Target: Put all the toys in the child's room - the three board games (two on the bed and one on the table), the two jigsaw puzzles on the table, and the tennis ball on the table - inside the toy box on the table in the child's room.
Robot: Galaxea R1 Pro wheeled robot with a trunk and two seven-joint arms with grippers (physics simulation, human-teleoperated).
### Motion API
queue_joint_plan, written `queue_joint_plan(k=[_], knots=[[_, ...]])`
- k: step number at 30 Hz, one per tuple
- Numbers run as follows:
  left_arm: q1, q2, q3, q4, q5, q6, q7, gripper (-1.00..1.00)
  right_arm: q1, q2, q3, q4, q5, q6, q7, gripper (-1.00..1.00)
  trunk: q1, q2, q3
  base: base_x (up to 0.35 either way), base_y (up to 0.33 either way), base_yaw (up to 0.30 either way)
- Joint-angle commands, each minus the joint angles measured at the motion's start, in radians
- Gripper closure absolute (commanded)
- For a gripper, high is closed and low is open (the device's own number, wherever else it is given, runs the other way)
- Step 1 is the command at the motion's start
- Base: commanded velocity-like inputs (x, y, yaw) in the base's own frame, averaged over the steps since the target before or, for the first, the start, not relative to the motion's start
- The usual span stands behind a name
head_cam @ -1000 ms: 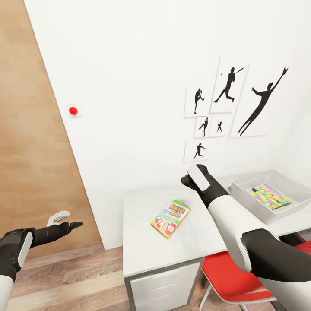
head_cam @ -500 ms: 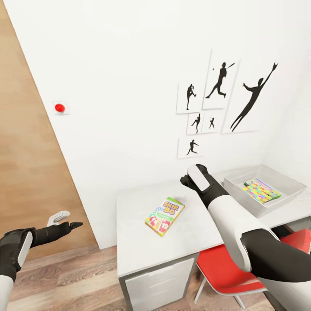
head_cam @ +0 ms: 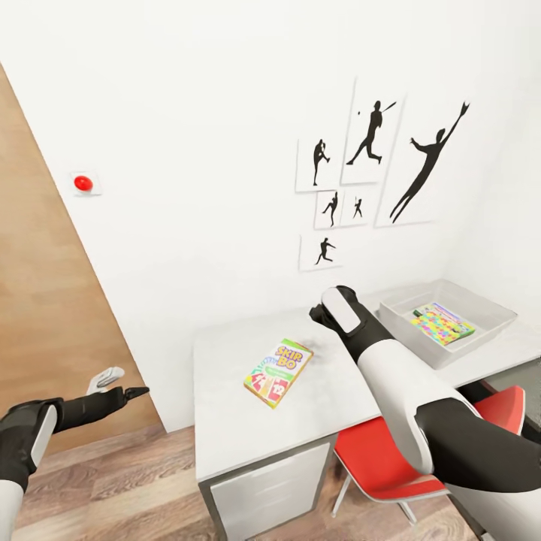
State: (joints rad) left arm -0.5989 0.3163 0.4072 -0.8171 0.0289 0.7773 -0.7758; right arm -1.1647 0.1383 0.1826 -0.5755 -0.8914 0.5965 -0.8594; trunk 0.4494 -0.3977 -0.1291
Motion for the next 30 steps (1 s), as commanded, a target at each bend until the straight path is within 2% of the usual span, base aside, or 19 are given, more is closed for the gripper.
queue_joint_plan(k=[1,7,18,30], knots=[[-0.001,0.0,0.001,0.001,0.002,0.008,-0.005,-1.0,-0.001,0.0,0.005,-0.001,0.0,0.004,-0.008,-1.0,0.001,-0.002,-0.003,0.0,0.0,-0.015],[-0.001,0.0,0.001,0.002,0.002,0.009,-0.01,-1.0,-0.001,0.001,0.005,-0.001,0.035,0.007,-0.01,-1.0,0.001,-0.002,-0.008,0.0,0.0,0.094],[-0.001,-0.001,0.001,0.003,0.002,0.008,-0.011,-1.0,-0.01,0.002,0.005,-0.006,0.04,0.012,-0.01,-1.0,0.001,-0.002,-0.025,0.0,0.0,0.113],[-0.001,-0.002,-0.001,0.003,0.002,0.008,-0.01,-1.0,-0.113,-0.002,0.003,0.004,0.037,0.034,-0.009,-1.0,0.001,-0.002,-0.044,0.0,0.0,0.094]])
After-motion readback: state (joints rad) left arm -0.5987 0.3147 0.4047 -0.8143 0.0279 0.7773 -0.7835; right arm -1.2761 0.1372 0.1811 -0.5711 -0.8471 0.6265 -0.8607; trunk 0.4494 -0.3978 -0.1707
